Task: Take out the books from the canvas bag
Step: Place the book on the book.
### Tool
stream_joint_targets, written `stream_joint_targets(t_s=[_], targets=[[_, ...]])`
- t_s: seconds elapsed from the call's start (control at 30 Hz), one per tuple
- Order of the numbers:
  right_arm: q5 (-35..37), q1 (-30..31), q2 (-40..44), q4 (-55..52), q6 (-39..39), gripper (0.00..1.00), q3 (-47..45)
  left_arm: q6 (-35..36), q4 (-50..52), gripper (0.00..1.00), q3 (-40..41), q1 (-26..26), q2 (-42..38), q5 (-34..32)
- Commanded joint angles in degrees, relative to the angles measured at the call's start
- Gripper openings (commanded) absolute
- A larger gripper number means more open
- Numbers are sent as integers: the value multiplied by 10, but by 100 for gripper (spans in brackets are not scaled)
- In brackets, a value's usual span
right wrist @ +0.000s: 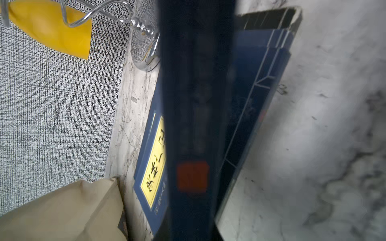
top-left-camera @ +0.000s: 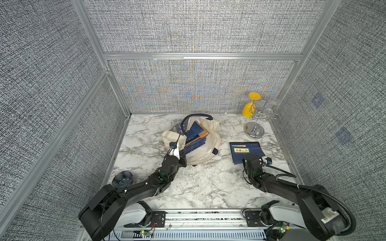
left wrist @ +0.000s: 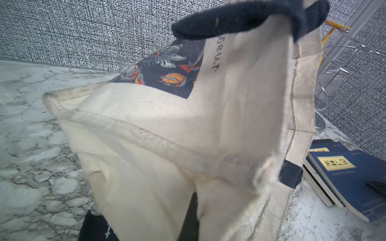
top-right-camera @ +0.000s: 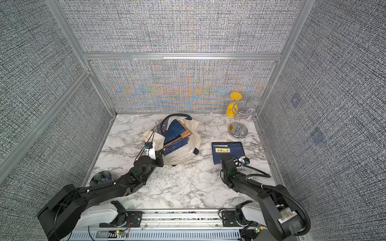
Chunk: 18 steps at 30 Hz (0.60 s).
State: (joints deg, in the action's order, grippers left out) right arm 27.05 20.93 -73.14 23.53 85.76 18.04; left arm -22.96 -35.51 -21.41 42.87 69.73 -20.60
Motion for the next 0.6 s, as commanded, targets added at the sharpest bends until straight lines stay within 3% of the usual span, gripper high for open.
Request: stream_joint_targets(t_s=[0.0, 0.2, 0.3, 0.4, 0.57], targets=[[-32, -6, -29, 54, 14, 0, 9, 2, -1, 0, -6, -1, -2, -5], [-70, -29, -37, 26, -13, 0, 21, 3, 1, 0, -7, -1, -3, -5], [-103, -45, -31, -5, -23, 7, 26, 4, 2, 0, -8, -1, -3, -5], [-113, -52, -16, -19, -13, 16, 13, 5, 2, 0, -9, -1, 0, -3], [-136, -60, 13, -63, -43, 41, 25, 4, 3, 0, -10, -1, 2, -1]])
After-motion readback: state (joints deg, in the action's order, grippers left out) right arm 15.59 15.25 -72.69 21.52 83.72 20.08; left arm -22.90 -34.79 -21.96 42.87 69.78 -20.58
